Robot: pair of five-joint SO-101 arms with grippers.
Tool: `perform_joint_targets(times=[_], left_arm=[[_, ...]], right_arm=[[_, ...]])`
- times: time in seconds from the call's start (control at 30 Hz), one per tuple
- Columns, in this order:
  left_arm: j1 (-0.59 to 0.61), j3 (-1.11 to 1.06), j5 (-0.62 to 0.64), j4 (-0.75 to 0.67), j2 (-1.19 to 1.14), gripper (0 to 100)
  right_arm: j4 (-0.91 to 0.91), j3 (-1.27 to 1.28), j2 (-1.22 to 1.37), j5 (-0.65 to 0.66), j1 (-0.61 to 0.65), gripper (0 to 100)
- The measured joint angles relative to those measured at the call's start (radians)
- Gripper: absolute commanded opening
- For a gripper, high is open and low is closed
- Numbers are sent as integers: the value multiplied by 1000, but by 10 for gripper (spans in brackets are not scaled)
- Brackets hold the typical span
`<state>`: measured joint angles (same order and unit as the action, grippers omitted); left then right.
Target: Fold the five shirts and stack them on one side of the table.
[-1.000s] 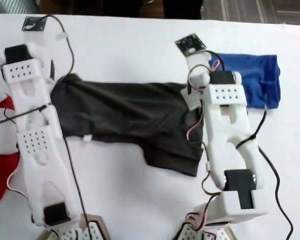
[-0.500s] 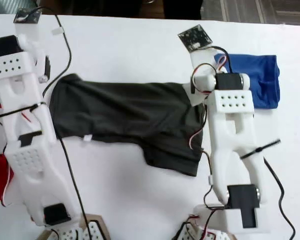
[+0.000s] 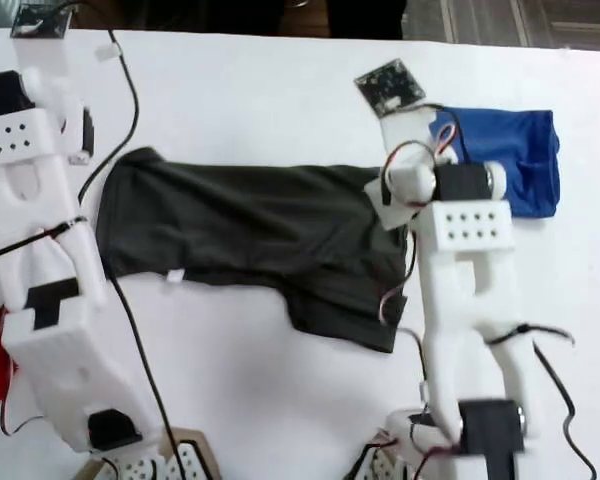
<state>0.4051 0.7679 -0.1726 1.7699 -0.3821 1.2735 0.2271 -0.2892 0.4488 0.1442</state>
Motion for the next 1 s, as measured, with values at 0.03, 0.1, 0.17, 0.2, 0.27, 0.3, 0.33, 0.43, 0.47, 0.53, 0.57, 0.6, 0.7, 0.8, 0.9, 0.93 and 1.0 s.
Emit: perform_joint_targets(times=[0.03,0.1,0.17,0.2,0.27,0.3,0.33,0.43,0.47,0.53,0.57,0.6,0.7,0.8,0.9,0.93,1.0], left_arm=[[0,-38,12,-3,21,27],[0,-124,32,-43,74,27],[0,-226,49,-98,138,27],[0,-287,52,-132,176,27],[-2,-420,57,-212,262,26],[-2,-496,58,-256,311,26],[0,-572,58,-308,359,26],[0,-798,58,-446,488,26],[0,-862,58,-485,517,26],[-2,-962,58,-537,551,26],[0,-999,58,-559,559,26],[0,-1033,58,-578,565,26],[-2,-1138,58,-658,566,26],[0,-1258,58,-766,566,26],[0,-1363,58,-875,566,26],[-2,-1392,58,-905,566,26],[0,-1447,58,-957,566,26]], right_arm=[[-17,44,-34,0,3,19],[-58,135,-104,0,5,19],[-97,226,-170,0,8,19],[-112,265,-198,0,9,19],[-137,328,-238,0,9,19],[-146,348,-250,0,9,19],[-152,364,-256,0,9,19],[-163,373,-261,0,8,19],[-163,374,-262,0,8,19],[-163,374,-264,0,9,19],[-164,381,-264,0,9,19],[-170,390,-264,0,9,19],[-212,451,-264,0,9,19],[-276,542,-264,0,9,19],[-361,637,-264,-2,9,19],[-393,666,-264,-2,9,19],[-459,726,-264,-2,9,19]])
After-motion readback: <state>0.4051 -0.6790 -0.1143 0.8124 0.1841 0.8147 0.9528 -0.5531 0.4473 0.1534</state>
